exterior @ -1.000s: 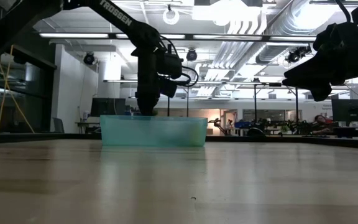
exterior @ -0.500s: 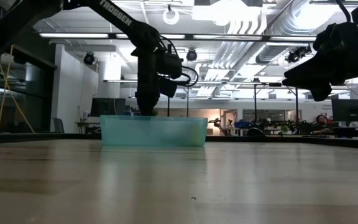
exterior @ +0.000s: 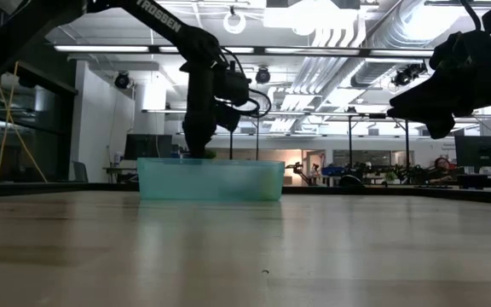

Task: Pick and place pill bottles into a basket
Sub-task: Return to Home Position

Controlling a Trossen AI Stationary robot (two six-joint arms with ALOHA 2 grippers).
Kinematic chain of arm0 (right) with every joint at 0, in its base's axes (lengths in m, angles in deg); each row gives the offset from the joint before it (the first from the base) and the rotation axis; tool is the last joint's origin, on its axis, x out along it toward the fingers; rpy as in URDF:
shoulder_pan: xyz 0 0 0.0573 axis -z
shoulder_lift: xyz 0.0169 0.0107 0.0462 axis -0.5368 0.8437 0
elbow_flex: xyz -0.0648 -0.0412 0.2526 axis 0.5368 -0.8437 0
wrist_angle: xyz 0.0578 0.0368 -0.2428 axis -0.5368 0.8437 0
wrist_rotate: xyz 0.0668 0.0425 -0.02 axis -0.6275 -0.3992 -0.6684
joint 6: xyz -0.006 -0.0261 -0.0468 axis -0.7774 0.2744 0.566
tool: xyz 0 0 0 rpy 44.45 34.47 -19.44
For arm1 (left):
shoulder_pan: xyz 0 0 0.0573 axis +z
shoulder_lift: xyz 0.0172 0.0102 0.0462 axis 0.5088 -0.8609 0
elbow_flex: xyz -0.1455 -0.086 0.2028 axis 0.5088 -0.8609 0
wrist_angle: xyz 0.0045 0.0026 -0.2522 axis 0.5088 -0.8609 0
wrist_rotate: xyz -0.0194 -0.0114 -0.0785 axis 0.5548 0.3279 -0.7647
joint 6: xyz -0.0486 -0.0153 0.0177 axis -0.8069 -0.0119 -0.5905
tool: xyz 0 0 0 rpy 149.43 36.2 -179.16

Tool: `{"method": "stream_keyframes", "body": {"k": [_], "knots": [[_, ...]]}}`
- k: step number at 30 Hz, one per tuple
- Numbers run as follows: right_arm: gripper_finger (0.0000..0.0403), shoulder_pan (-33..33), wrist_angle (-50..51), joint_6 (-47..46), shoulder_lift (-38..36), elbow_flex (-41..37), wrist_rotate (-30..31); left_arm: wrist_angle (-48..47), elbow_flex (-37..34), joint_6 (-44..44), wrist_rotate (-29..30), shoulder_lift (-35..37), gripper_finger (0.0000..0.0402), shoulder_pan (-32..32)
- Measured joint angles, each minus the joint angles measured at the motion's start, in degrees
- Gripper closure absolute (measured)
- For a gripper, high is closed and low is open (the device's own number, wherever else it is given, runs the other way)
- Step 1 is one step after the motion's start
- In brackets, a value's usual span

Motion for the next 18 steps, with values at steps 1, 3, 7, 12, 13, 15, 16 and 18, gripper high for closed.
{"method": "stream_keyframes", "body": {"k": [1, 3, 7, 12, 13, 15, 16, 18], "knots": [[0.0277, 0.0, 0.0, 0.0, 0.0, 0.0, 0.0, -0.8, 0.6, -0.3, 0.0, 0.0, 0.0144, 0.0], [0.0277, 0.0, 0.0, 0.0, 0.0, 0.0, 0.0, -2.1, 2.3, -1.1, 0.0, 0.0, 0.0149, 0.0], [0.0277, 0.0, 0.0, 0.0, 0.0, 0.0, 0.0, -4.3, 6.0, -1.7, 0.0, 0.1, 0.0161, 0.0], [0.0277, 0.0, 0.0, 0.0, 0.0, 0.0, 0.0, -4.6, 11.5, -2.9, -4.8, 0.6, 0.0177, 0.0], [0.0277, 0.0, 0.0, 0.0, 0.0, 0.0, -0.1, -3.5, 12.4, -3.4, -7.0, 1.0, 0.0182, 0.0], [0.0277, 0.0, 0.0, 0.0, 0.0, 0.0, -0.3, 0.3, 13.4, -5.5, -12.3, 2.7, 0.0195, 0.0], [0.0277, 0.0, 0.0, 0.0, 0.0, 0.0, -0.4, 2.4, 13.5, -6.8, -14.9, 3.8, 0.0203, -0.2], [0.0277, 0.0, 0.0, 0.0, 0.0, 0.0, -0.8, 7.0, 13.6, -8.5, -18.9, 6.0, 0.0222, -0.7]]}}
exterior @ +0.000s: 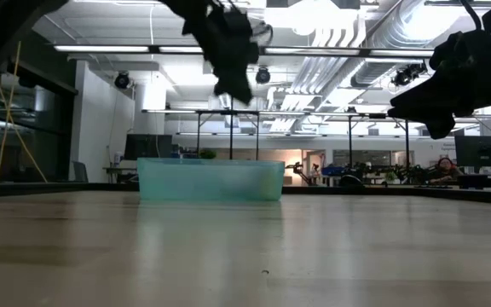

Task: Pick and place pill bottles into a basket
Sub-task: Return to Home Position

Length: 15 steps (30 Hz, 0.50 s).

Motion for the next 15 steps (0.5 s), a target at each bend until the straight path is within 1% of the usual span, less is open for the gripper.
{"method": "stream_keyframes", "body": {"k": [2, 10, 13, 15], "knots": [[0.0277, 0.0, 0.0, 0.0, 0.0, 0.0, -0.1, 3.8, 0.0, -1.1, -1.0, 2.0, 0.0243, -1.4], [0.0277, 0.0, 0.0, -0.5, 0.0, 0.0, -0.2, 15.9, 0.0, -2.2, -1.4, 9.5, 0.0333, -9.1], [0.0277, 0.0, 0.1, -1.1, 0.0, 0.0, -0.1, 19.6, 0.0, -2.0, -5.8, 12.1, 0.0366, -10.2], [0.0277, 0.0, 0.1, -1.1, 0.0, 0.0, -0.1, 20.8, 0.0, -2.0, -7.1, 14.0, 0.0379, -10.0]]}}
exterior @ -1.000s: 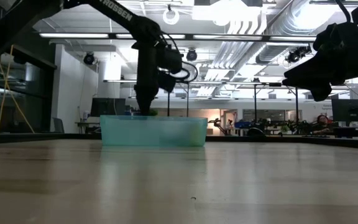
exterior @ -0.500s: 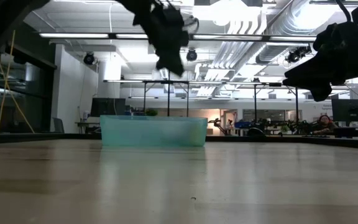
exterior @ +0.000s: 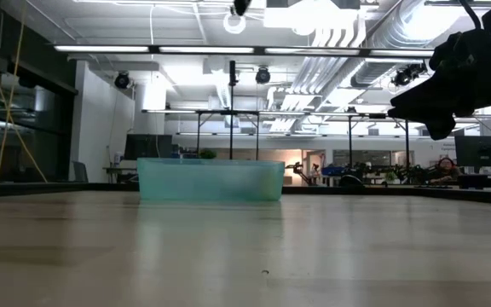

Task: Pick and place pill bottles into a basket
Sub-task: Return to Home Position

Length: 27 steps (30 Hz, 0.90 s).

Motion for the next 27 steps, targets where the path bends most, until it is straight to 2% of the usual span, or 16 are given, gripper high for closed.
{"method": "stream_keyframes", "body": {"k": [5, 10, 14, 16, 21, 27], "knots": [[0.0277, 0.0, 0.0, 0.0, 0.0, 0.0, 0.0, 3.7, -4.1, -0.8, 0.3, 4.3, 0.0375, 1.5], [0.0277, 0.0, 0.0, 0.0, 0.0, 0.0, 0.0, 19.2, -16.9, -6.5, 2.4, 7.7, 0.0345, 0.6], [0.0277, 0.0, 0.0, 0.0, 0.0, 0.0, 0.0, 33.2, -26.4, -10.9, 1.8, 8.1, 0.0365, -0.4], [0.0277, 0.0, 0.0, 0.0, 0.0, 0.0, 0.0, 38.9, -29.2, -12.6, 1.1, 8.1, 0.0379, -0.3], [0.0277, 0.0, 0.0, 0.0, 0.0, 0.0, 0.0, 50.6, -34.2, -18.9, -1.6, 8.4, 0.0378, -0.2], [0.0277, 0.0, 0.0, 0.0, 0.0, 0.0, 0.0, 53.0, -34.6, -19.8, -0.2, 8.4, 0.0308, -0.2]]}}
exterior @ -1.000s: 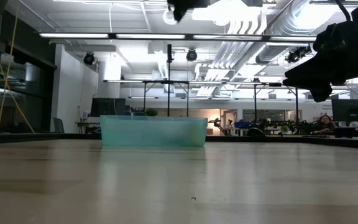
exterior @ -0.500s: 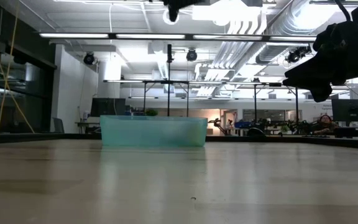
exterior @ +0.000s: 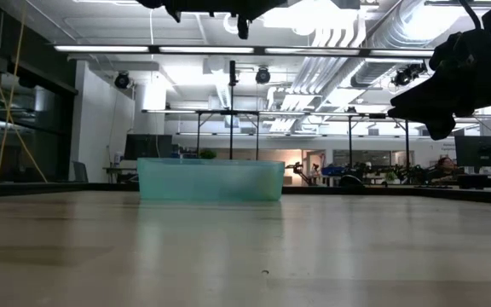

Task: Pick and place pill bottles into a basket
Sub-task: Return to Home Position

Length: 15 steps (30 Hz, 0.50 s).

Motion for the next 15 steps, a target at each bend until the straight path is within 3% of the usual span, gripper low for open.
{"method": "stream_keyframes", "body": {"k": [9, 12, 15], "knots": [[0.0277, 0.0, 0.0, 0.2, 0.0, 0.0, 0.0, 0.2, 0.0, -0.8, 1.4, 0.0, 0.0277, -0.1], [0.0277, 0.0, 0.0, 0.4, 0.0, 0.0, 0.0, 0.5, 0.1, -4.8, 5.5, 0.0, 0.0289, -0.2], [0.0277, 0.0, 0.0, 0.6, 0.0, 0.0, 0.0, -0.3, 0.0, -3.1, 8.1, 0.0, 0.0322, -0.8]]}}
